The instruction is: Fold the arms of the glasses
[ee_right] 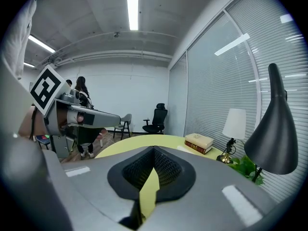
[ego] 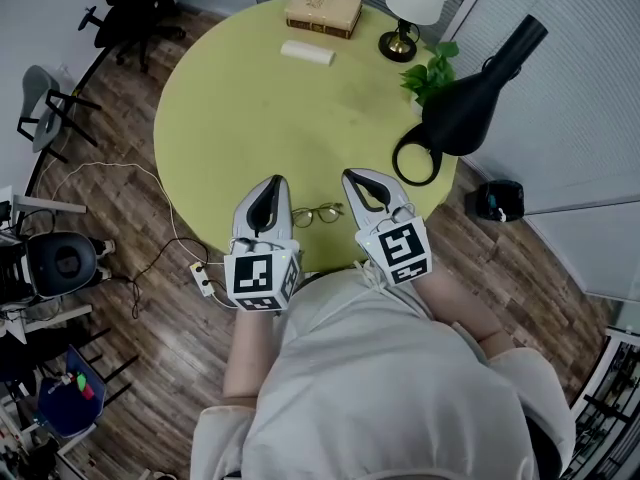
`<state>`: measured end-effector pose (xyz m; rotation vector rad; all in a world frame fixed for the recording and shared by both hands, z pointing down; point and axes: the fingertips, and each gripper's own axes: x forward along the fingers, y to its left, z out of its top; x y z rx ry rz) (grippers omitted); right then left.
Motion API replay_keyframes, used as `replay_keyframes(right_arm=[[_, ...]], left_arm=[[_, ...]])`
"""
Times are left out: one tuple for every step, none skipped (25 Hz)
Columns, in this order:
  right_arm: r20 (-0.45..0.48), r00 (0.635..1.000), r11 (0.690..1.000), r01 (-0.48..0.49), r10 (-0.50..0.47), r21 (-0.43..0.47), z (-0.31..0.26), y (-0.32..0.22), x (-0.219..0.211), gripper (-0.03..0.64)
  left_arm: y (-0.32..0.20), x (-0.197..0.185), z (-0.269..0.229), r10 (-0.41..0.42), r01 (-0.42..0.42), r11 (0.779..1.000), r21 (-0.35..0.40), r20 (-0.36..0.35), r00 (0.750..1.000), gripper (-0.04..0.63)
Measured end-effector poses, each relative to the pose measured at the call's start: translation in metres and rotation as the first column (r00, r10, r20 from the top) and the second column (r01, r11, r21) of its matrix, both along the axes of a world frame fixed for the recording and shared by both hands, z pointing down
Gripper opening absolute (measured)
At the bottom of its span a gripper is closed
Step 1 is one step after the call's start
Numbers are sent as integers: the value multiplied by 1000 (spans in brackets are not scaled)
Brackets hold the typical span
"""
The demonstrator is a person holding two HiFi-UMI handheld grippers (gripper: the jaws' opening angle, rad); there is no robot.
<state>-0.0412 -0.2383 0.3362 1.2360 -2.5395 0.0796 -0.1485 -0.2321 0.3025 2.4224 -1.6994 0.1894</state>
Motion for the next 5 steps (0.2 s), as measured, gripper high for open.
replay_keyframes(right_arm=[[1,1000,1000,1,-1,-1,0,-1,0,-2],[3,1000,1000,3,-3,-2,0,-1,1,-2],[6,1000,1000,4,-4,-3,0,-2,2,-3],[9,1000,1000,6,-6,-4,0,-3,2,-3],[11,1000,1000,8,-8,-5,0,-4,3,-3]], left_arm=[[-1,1,0,-1,1,1000,-1,0,1000,6],[-2,2,0,-2,2,1000,-2,0,1000,8],[-3,3,1,-3,3,1000,-2,-1,1000,8],[-4,4,1,-3,3,1000,-3,-1,1000,8],[-5,5,1,-3,3,1000,-4,-2,1000,8]])
